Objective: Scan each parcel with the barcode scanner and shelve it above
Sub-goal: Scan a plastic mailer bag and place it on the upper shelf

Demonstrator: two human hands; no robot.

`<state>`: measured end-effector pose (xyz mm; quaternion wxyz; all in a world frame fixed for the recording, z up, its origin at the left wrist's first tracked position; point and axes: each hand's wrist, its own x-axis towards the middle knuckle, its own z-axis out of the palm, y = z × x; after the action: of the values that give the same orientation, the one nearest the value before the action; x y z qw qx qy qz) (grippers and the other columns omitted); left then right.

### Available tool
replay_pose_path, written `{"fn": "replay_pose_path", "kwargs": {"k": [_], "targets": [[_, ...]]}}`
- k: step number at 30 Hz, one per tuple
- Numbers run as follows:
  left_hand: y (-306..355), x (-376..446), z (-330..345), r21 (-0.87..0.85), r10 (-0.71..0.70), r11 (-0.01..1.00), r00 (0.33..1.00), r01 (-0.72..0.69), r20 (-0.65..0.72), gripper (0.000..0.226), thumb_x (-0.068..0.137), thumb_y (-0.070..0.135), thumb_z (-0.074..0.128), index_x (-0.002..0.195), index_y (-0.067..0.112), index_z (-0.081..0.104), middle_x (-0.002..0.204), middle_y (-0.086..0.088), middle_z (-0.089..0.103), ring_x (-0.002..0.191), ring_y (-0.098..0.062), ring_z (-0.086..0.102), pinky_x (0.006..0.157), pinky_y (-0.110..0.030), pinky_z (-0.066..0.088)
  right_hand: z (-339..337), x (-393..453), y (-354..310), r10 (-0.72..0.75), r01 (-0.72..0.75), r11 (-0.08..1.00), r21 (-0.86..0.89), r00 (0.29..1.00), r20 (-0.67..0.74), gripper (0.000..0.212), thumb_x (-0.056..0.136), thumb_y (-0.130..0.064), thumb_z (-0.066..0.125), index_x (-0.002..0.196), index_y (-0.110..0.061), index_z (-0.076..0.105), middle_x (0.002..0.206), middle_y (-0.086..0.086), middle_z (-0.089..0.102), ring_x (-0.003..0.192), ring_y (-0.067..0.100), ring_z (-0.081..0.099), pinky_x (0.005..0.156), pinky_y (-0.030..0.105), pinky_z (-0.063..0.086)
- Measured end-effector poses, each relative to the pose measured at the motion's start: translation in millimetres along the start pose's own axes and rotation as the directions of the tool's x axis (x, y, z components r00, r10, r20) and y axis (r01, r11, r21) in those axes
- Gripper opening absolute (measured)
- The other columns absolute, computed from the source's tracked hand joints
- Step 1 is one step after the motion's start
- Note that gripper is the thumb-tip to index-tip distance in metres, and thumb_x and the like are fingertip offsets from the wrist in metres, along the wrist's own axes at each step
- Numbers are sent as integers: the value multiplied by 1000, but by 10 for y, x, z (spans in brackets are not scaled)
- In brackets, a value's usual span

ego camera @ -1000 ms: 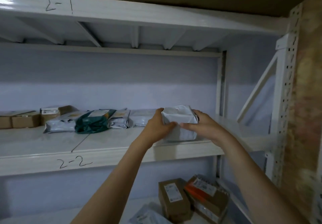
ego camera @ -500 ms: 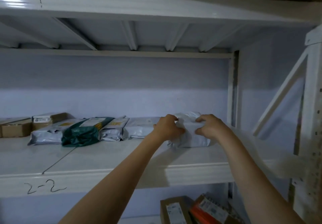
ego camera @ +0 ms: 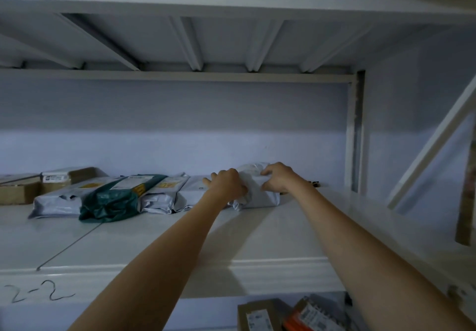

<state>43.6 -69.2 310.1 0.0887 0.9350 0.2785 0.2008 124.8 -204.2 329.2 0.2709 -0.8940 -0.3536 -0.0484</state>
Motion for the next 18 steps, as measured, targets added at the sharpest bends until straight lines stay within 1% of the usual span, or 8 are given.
{"fn": "replay_pose_path", "kwargs": {"k": [2,4,9,10,12,14,16,18], "targets": [[10,49,43,15,-40,999,999,40,-22,36,89,38,54,118,16,55,124,-12,57,123,-35,44,102,-49,30,63,92,6,14,-14,1000,5,1000,-17,59,89,-16,70,145,-17,53,151,8,48,135,31,48,109,34,41],[8,108,105,25,-68,997,997,69,-38,35,89,39,52,118,18,56,125,-10,56,124,-34,43,102,-49,29,120,176,33,18,-17,1000,18,999,-39,59,89,-17,69,145,-17,52,152,9,47,136,31,47,111,34,39],[-38,253,231,-69,-118,991,993,116,-26,39,90,45,51,117,17,56,128,-12,54,125,-36,42,103,-50,28,194,283,196,-11,16,999,51,996,-86,59,87,-24,74,143,-21,54,148,8,51,132,30,50,106,31,40],[-42,265,242,-66,-122,991,992,120,-25,39,90,44,51,118,17,56,128,-12,54,125,-36,42,103,-50,28,210,283,225,-13,19,998,60,995,-99,62,87,-26,74,145,-21,52,148,8,51,132,30,50,105,31,40],[-57,257,243,-51,-125,991,992,124,-30,40,90,44,51,119,17,55,129,-12,54,126,-36,41,103,-50,28,252,262,244,2,5,998,60,993,-120,72,88,-30,74,150,-20,40,148,10,49,132,32,50,105,34,41],[-72,223,235,-53,-118,992,992,116,-35,45,90,47,51,122,17,54,130,-13,53,126,-36,41,104,-51,28,296,221,215,26,-21,999,40,992,-127,77,90,-33,70,153,-18,29,143,15,52,126,35,53,99,38,46],[-84,142,198,-87,-116,990,993,112,-36,55,88,55,52,126,15,52,131,-14,52,127,-37,41,105,-51,29,309,147,159,55,-53,998,20,989,-139,80,91,-36,69,152,-16,22,137,18,54,121,37,56,95,41,50],[-102,37,123,-146,-119,983,992,111,-46,67,85,64,52,128,12,51,132,-15,52,126,-39,43,104,-52,33,273,60,96,78,-79,997,2,985,-156,81,90,-36,69,151,-13,21,136,20,53,120,38,56,96,43,50]]}}
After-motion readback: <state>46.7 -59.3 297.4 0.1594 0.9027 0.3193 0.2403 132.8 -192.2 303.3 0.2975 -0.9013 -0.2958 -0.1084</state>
